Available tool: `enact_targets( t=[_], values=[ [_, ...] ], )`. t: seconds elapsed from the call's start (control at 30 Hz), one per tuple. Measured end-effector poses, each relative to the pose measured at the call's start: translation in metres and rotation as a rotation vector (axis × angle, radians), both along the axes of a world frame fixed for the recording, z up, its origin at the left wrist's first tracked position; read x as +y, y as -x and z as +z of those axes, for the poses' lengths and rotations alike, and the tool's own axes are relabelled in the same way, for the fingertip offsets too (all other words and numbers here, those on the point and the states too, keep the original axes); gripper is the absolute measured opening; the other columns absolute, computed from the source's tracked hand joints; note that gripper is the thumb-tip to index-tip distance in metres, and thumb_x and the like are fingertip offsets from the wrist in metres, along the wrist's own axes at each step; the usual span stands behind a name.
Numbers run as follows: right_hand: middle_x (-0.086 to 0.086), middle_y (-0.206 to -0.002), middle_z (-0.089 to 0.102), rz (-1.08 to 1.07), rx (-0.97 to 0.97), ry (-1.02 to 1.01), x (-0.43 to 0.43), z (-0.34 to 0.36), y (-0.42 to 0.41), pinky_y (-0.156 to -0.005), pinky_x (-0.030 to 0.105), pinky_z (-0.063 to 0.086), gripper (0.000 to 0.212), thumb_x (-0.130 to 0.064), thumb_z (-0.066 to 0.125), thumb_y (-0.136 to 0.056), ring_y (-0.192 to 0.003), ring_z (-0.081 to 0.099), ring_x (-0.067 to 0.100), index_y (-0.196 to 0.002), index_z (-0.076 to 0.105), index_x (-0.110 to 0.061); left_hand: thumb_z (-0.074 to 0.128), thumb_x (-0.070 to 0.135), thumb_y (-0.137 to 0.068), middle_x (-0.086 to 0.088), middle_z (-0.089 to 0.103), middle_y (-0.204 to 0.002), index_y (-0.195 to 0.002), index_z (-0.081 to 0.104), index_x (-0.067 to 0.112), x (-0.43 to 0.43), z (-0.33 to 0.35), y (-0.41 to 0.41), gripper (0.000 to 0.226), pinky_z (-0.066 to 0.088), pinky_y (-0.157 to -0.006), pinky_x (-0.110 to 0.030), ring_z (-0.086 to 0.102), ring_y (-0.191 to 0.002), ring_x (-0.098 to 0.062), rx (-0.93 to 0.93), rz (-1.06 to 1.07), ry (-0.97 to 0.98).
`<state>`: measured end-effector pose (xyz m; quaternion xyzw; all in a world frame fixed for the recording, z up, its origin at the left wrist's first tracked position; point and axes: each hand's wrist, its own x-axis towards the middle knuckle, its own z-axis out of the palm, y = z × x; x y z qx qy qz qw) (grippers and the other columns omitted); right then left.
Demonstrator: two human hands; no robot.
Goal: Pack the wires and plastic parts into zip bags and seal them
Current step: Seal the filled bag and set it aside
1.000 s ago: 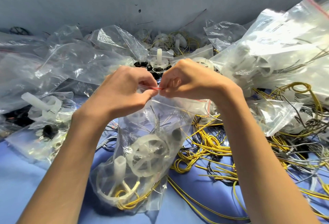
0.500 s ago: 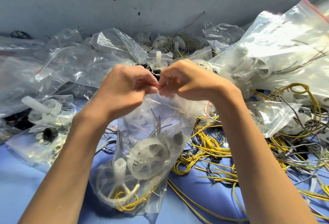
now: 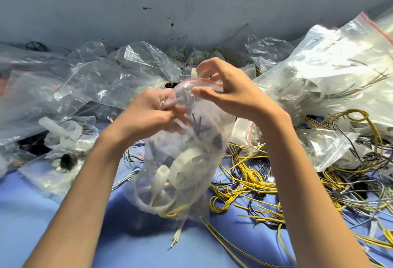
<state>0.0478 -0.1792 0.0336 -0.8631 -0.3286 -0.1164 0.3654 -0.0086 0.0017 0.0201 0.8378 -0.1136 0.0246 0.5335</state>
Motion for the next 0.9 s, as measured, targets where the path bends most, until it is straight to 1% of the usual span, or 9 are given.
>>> enact_targets(
  t=[0.1, 0.2, 0.3, 0.43, 0.5, 0.57, 0.7, 0.8, 0.9],
  values=[
    [0.003, -0.146, 0.029, -0.059, 0.129, -0.046, -0.011, 0.004, -0.003, -0.114, 0.033, 0.028, 0.107, -0.057, 0.073, -0.071, -0.136, 0.033, 0.014, -0.151, 0.010, -0.025, 0.054, -0.008, -0.090, -0.015, 0.070, -0.075, -0.067, 0.059, 0.017, -0.010, 0.010, -0.002, 0.034, 0.059, -0.070, -0.049, 0.071, -0.074, -0.030, -0.165, 0.200, 0.237],
    [-0.005, -0.150, 0.034, 0.077, 0.340, -0.198, -0.023, 0.005, -0.006, -0.109, 0.040, 0.039, 0.134, -0.051, 0.078, -0.059, -0.124, 0.052, 0.005, -0.147, -0.021, -0.033, 0.057, 0.000, -0.091, -0.016, 0.070, -0.080, -0.063, 0.064, 0.019, -0.018, 0.021, -0.010, 0.034, 0.051, -0.080, -0.062, 0.066, -0.083, -0.040, -0.235, 0.358, 0.447],
    [-0.025, -0.143, 0.041, 0.215, 0.381, -0.260, -0.029, -0.002, -0.010, -0.106, 0.032, 0.043, 0.124, -0.031, 0.082, -0.065, -0.122, 0.051, -0.002, -0.150, -0.010, -0.034, 0.055, 0.004, -0.091, -0.014, 0.070, -0.078, -0.094, 0.059, 0.001, -0.029, 0.028, -0.025, 0.005, 0.057, -0.072, -0.050, 0.066, -0.074, -0.029, -0.189, 0.273, 0.655],
    [-0.029, -0.128, 0.052, 0.050, 0.281, -0.303, -0.035, 0.000, -0.010, -0.074, 0.008, 0.048, 0.111, -0.031, 0.082, -0.061, -0.086, 0.056, -0.016, -0.151, 0.016, -0.032, 0.045, 0.034, -0.098, -0.004, 0.072, -0.094, -0.110, 0.048, 0.010, -0.027, 0.016, -0.052, 0.027, 0.056, -0.069, -0.030, 0.070, -0.081, -0.017, -0.104, 0.031, 0.694],
    [-0.027, -0.114, 0.061, -0.145, 0.115, -0.351, -0.042, 0.004, -0.012, -0.085, 0.020, 0.051, 0.105, -0.030, 0.080, -0.063, -0.094, 0.063, -0.003, -0.150, 0.021, -0.027, 0.036, 0.038, -0.101, 0.000, 0.067, -0.102, -0.106, 0.047, 0.019, -0.012, -0.001, -0.068, 0.023, 0.052, -0.072, -0.027, 0.067, -0.088, -0.011, -0.069, 0.132, 0.568],
    [-0.005, -0.123, 0.061, -0.376, -0.066, -0.459, -0.051, 0.009, -0.017, -0.097, 0.034, 0.048, 0.100, -0.032, 0.078, -0.065, -0.111, 0.062, 0.019, -0.148, 0.023, -0.021, 0.047, 0.030, -0.098, -0.008, 0.059, -0.114, -0.109, 0.050, 0.017, 0.012, -0.025, -0.086, 0.017, 0.046, -0.087, -0.033, 0.058, -0.102, -0.018, -0.135, 0.354, 0.244],
    [0.028, -0.152, 0.019, -0.904, -0.014, -0.482, -0.070, 0.005, -0.023, -0.107, 0.033, 0.032, 0.113, -0.024, 0.073, -0.075, -0.134, 0.035, 0.040, -0.152, -0.010, -0.010, 0.060, 0.027, -0.088, -0.016, 0.033, -0.143, -0.114, 0.062, 0.015, 0.073, -0.066, -0.109, 0.029, 0.023, -0.110, -0.036, 0.025, -0.135, -0.030, -0.107, 0.569, -0.627],
    [0.024, -0.157, -0.008, -1.198, -0.092, -0.200, -0.064, 0.000, -0.018, -0.109, 0.056, 0.020, 0.105, -0.021, 0.060, -0.074, -0.142, 0.009, 0.047, -0.152, -0.010, -0.017, 0.063, 0.025, -0.086, -0.018, 0.028, -0.150, -0.118, 0.062, 0.020, 0.101, -0.079, -0.115, 0.033, 0.023, -0.111, -0.038, 0.022, -0.141, -0.031, 0.096, 0.479, -0.758],
    [0.009, -0.159, 0.017, -0.882, -0.271, 0.012, -0.059, 0.004, -0.026, -0.111, 0.053, 0.018, 0.082, -0.032, 0.056, -0.076, -0.143, 0.022, 0.030, -0.150, 0.021, -0.031, 0.062, 0.017, -0.085, -0.015, 0.052, -0.133, -0.119, 0.059, 0.011, 0.110, -0.088, -0.117, 0.035, 0.036, -0.099, -0.035, 0.047, -0.124, -0.031, 0.110, 0.447, -0.686]
  ],
)
